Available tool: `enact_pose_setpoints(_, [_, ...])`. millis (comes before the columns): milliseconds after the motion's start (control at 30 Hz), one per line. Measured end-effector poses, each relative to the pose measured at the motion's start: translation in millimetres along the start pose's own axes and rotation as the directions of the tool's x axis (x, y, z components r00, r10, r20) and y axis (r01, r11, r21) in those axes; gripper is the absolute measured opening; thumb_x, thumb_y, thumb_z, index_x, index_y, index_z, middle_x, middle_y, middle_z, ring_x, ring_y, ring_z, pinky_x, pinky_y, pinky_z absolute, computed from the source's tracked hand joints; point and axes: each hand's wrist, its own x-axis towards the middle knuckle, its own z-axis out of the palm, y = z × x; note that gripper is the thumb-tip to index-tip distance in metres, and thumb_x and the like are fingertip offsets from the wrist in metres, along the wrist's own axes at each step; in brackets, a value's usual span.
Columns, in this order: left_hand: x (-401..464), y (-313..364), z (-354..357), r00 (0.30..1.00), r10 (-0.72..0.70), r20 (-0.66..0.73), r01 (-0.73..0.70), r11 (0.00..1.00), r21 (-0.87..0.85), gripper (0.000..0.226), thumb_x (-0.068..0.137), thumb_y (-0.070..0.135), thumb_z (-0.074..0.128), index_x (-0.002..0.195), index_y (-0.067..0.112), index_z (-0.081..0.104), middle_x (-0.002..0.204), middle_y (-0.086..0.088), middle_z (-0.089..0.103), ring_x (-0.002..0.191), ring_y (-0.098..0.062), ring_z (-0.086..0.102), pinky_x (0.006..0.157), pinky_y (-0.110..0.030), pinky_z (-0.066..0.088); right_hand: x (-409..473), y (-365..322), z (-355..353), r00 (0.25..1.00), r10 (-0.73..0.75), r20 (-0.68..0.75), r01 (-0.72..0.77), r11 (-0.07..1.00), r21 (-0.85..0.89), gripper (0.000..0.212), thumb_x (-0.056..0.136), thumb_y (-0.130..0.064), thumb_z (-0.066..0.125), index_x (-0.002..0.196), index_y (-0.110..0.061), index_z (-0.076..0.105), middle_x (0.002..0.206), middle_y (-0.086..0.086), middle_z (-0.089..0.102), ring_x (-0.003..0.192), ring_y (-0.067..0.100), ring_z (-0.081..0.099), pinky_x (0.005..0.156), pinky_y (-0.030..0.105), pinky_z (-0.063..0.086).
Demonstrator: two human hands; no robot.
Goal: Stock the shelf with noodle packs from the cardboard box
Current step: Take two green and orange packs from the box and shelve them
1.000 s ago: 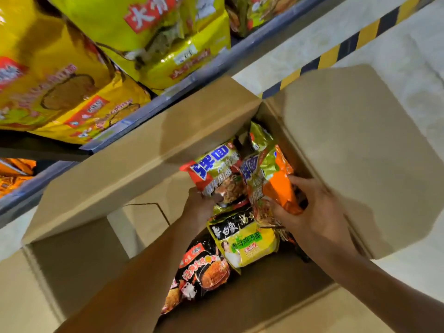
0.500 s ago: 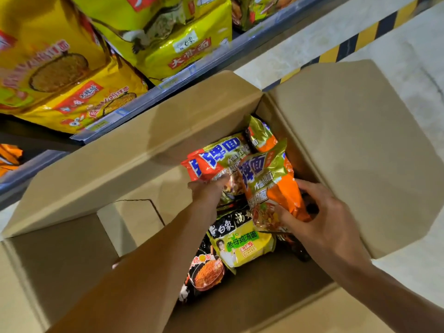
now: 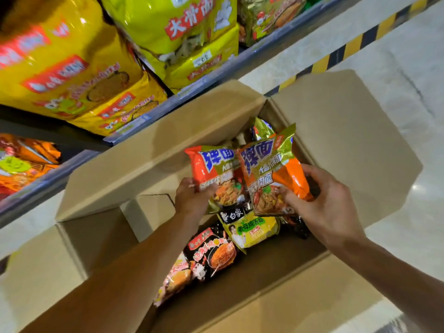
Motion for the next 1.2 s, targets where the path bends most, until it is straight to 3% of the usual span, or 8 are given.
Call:
enact_pose_setpoints(267, [-136,62,-164,0.989,0.137,0.051,-0.141,0.988,0.071,0.031,0.081,0.007,0.078,0.107,0.007,0.06,0.097,-0.005,0.075,0.074,-0.009,0.072,0.054,-0.019,0.053,-77,-117,-38,0.999,0.001,-0.036,0.004,0.991,0.137,0.039,0.079,-0.025,0.081,0.096,-0.056,0.065,0.092,-0.022,0.073,0.086,0.003,0.071,0.078,0.033,0.059])
enact_pose_setpoints(367, [-200,102,-228,0.979,0.193,0.065,-0.197,0.979,0.061,0.035,0.081,-0.006,0.074,0.111,-0.005,0.057,0.105,-0.022,0.071,0.083,-0.017,0.072,0.07,-0.026,0.057,-122,-188,-65,1.0,0.007,-0.005,-0.006,0.979,0.205,0.035,0.081,-0.022,0.081,0.095,-0.051,0.065,0.091,-0.028,0.072,0.087,-0.001,0.071,0.076,0.023,0.058])
enact_pose_setpoints(433, [-246,134,-268,0.973,0.224,0.059,-0.226,0.973,0.035,0.038,0.08,0.002,0.078,0.113,0.001,0.06,0.106,-0.018,0.073,0.093,-0.025,0.071,0.078,-0.033,0.057,-151,-238,-82,1.0,0.002,-0.003,-0.001,0.969,0.245,0.031,0.083,-0.023,0.079,0.101,-0.043,0.064,0.092,-0.023,0.074,0.087,-0.004,0.07,0.076,0.021,0.059])
enact_pose_setpoints(567, [-338,191,-344,0.939,0.336,0.07,-0.334,0.942,-0.036,0.035,0.083,0.01,0.077,0.115,0.011,0.064,0.105,-0.004,0.075,0.088,-0.01,0.072,0.072,-0.021,0.056,-206,-334,-110,1.0,0.013,-0.019,-0.006,0.943,0.334,0.034,0.083,-0.029,0.079,0.113,-0.038,0.066,0.105,-0.011,0.075,0.096,0.002,0.071,0.084,0.029,0.058])
enact_pose_setpoints(667, [-398,222,-397,0.905,0.421,0.056,-0.416,0.905,-0.084,0.028,0.083,0.008,0.076,0.106,0.019,0.065,0.108,-0.005,0.075,0.098,-0.021,0.07,0.075,-0.033,0.058,-250,-397,-126,0.998,-0.028,-0.051,0.045,0.93,0.365,0.034,0.083,-0.027,0.079,0.112,-0.041,0.068,0.104,-0.014,0.076,0.1,0.008,0.071,0.086,0.032,0.057])
enact_pose_setpoints(867, [-506,243,-492,0.846,0.531,0.043,-0.519,0.839,-0.163,0.036,0.085,0.002,0.072,0.119,0.005,0.062,0.11,-0.008,0.075,0.102,-0.018,0.071,0.08,-0.021,0.057,-347,-500,-148,0.992,-0.094,-0.081,0.12,0.895,0.429,0.033,0.085,-0.01,0.076,0.116,-0.014,0.066,0.101,-0.007,0.073,0.082,-0.011,0.068,0.067,0.005,0.05])
enact_pose_setpoints(1100, [-600,230,-575,0.819,0.573,-0.027,-0.559,0.787,-0.259,0.038,0.086,0.011,0.073,0.121,0.018,0.06,0.109,0.0,0.076,0.1,-0.014,0.072,0.078,-0.021,0.058,-419,-557,-161,0.965,-0.261,-0.019,0.242,0.862,0.444,0.039,0.082,-0.023,0.078,0.12,-0.022,0.068,0.108,-0.005,0.076,0.105,0.015,0.071,0.087,0.037,0.059])
enact_pose_setpoints(1200, [-636,220,-595,0.8,0.589,-0.113,-0.594,0.753,-0.284,0.034,0.087,0.017,0.072,0.116,0.028,0.059,0.104,0.008,0.076,0.096,-0.007,0.072,0.078,-0.021,0.055,-439,-577,-163,0.929,-0.366,0.047,0.303,0.83,0.467,0.05,0.085,-0.02,0.075,0.132,-0.017,0.061,0.115,-0.002,0.074,0.106,0.016,0.071,0.088,0.04,0.06])
